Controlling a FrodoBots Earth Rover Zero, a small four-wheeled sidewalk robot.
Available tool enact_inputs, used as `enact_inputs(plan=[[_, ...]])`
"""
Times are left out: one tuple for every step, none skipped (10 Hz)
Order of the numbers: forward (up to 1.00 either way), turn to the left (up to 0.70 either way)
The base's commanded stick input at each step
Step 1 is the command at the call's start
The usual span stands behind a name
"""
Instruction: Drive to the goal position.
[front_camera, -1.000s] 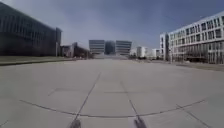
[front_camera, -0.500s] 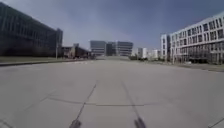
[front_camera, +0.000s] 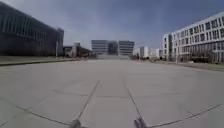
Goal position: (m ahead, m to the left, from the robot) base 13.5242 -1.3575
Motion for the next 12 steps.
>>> enact_inputs(plan=[[1.0,0.0],[1.0,0.0],[1.0,-0.01],[1.0,-0.06],[1.0,-0.33],[1.0,-0.38],[1.0,-0.01],[1.0,0.0],[1.0,0.0],[1.0,0.0],[1.0,0.0],[1.0,0.0]])
